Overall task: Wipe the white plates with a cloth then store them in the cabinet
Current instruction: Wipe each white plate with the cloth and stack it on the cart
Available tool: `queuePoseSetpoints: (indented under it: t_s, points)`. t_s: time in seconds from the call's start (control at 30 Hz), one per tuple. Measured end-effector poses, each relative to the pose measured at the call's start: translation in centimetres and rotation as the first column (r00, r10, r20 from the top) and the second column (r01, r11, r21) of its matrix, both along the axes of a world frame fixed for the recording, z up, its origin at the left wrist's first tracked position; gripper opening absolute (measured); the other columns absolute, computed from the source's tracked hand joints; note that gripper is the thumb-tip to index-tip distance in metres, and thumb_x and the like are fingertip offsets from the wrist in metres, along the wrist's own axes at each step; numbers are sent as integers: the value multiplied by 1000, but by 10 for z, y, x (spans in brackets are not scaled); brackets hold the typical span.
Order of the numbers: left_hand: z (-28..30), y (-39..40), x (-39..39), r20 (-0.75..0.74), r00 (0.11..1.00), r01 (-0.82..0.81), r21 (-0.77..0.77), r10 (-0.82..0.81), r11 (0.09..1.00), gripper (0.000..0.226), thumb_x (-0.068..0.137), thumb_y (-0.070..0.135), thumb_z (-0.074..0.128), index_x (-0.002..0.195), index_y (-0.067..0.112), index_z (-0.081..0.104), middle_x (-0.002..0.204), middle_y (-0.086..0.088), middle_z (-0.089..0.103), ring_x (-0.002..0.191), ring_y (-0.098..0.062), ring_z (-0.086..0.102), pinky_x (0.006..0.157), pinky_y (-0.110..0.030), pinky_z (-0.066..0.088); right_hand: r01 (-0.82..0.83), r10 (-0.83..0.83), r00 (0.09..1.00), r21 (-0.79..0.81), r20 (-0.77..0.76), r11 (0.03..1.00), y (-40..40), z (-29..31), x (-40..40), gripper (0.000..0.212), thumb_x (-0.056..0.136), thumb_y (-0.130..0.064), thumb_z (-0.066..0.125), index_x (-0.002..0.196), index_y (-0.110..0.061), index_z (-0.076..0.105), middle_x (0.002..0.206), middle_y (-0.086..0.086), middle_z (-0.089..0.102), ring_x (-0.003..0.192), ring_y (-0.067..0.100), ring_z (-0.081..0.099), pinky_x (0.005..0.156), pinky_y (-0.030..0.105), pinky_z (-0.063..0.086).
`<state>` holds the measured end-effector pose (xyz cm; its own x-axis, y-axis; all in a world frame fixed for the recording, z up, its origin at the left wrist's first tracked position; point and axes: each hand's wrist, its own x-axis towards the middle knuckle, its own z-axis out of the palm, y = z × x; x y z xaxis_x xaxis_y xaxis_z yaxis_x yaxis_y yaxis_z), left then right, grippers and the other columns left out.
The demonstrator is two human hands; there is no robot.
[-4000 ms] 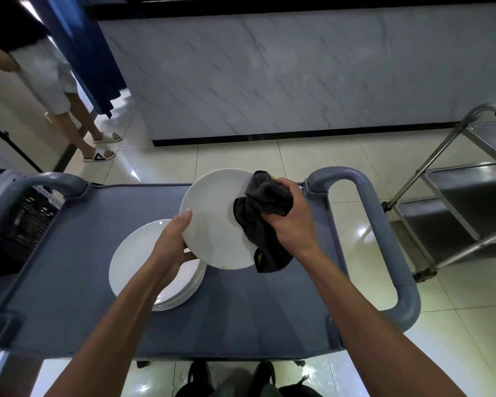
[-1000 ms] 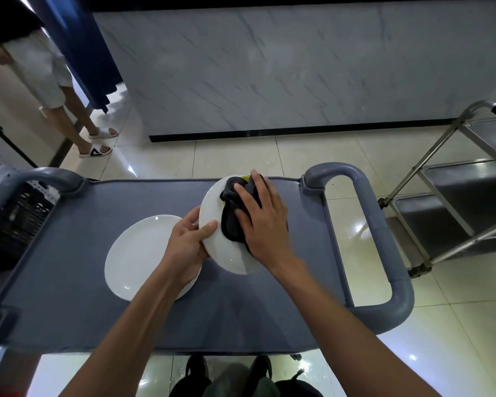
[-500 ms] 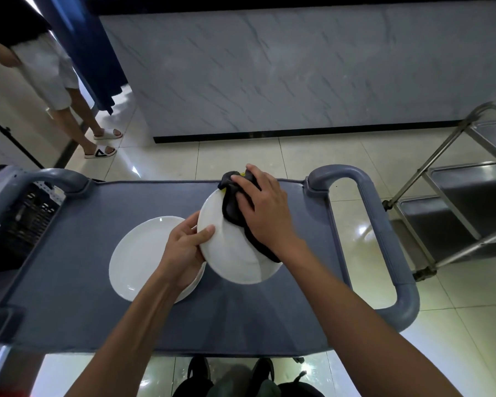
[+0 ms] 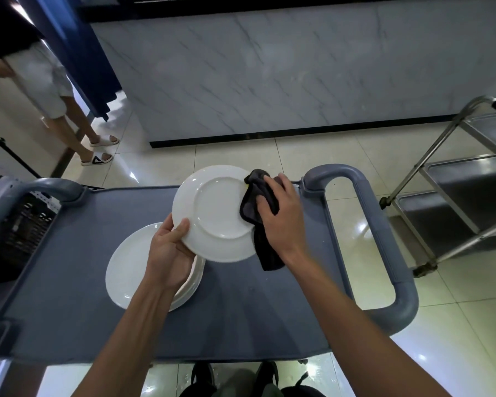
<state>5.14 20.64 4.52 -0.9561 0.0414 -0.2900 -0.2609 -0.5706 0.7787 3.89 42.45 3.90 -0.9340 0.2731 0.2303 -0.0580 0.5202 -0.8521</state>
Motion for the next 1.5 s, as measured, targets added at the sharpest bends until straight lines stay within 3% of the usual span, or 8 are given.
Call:
queuePoseSetpoints:
  t_s: [0.1, 0.27, 0.5, 0.63, 0.87, 1.07, 1.37, 1.5]
  points:
    - [3, 9, -4, 7, 999, -42, 8, 42, 999, 34, 99, 4, 47, 127, 13, 62, 121, -8, 70, 105, -22, 69, 92, -36, 58, -6, 10, 999, 79, -47, 997, -9, -6, 12, 46, 99, -25, 57, 145, -23, 51, 161, 2, 28, 140, 21, 30, 117, 28, 23]
    - [8, 22, -7, 9, 996, -94, 4, 94, 996, 42, 100, 1, 44, 142, 4, 49, 139, -20, 58, 117, -31, 60, 107, -47, 47, -5, 56, 985, 299, -161, 954, -30, -11, 28, 39, 101, -18, 56, 140, -16, 57, 160, 11, 33, 144, 35, 32, 115, 52, 32]
    - [16, 28, -5, 17, 993, -118, 27, 118, 993, 42, 101, -1, 40, 142, 3, 48, 137, -28, 57, 128, -45, 53, 109, -53, 44, -22, 186, 944, 509, -273, 860, -63, -10, 49, 37, 100, -23, 56, 136, -18, 62, 154, 15, 43, 141, 38, 39, 108, 61, 35]
    - [17, 17, -2, 4, 995, -102, 38, 102, 994, 41, 102, 3, 43, 142, 5, 50, 136, -24, 59, 121, -40, 60, 99, -48, 52, -54, 218, 935, 496, -280, 867, -51, -17, 48, 37, 100, -19, 53, 136, -17, 63, 153, 17, 43, 141, 39, 40, 107, 60, 37]
    - [14, 0, 2, 0, 1000, -18, 11, 18, 1000, 31, 100, 10, 49, 128, 18, 63, 123, -10, 70, 104, -25, 70, 82, -40, 61, -74, 121, 977, 253, -174, 965, -17, -15, 33, 44, 102, -10, 52, 145, -16, 51, 162, 12, 26, 145, 32, 29, 118, 50, 29]
    - [16, -4, 6, -1, 997, 76, -57, -76, 995, 48, 87, 16, 61, 135, 14, 59, 117, -8, 71, 97, -23, 71, 74, -38, 61, -72, 91, 991, 182, -97, 981, 2, 8, 5, 43, 104, -14, 51, 147, -16, 49, 163, 5, 25, 148, 22, 27, 121, 36, 25]
    - [16, 12, 15, -67, 979, 179, -158, -191, 971, 49, 86, 7, 59, 135, 6, 58, 113, -16, 71, 94, -29, 70, 71, -38, 61, -128, 200, 969, 397, -145, 909, -11, 40, -16, 44, 100, -14, 54, 144, -12, 51, 156, 13, 37, 139, 32, 39, 116, 46, 33]
    - [13, 15, 18, -94, 967, 217, -191, -238, 957, 47, 89, 4, 58, 136, 6, 58, 125, -25, 65, 105, -38, 65, 85, -47, 56, -215, 338, 929, 522, -151, 825, -33, 45, -12, 42, 99, -15, 54, 141, -12, 55, 156, 14, 38, 140, 36, 38, 111, 52, 35]
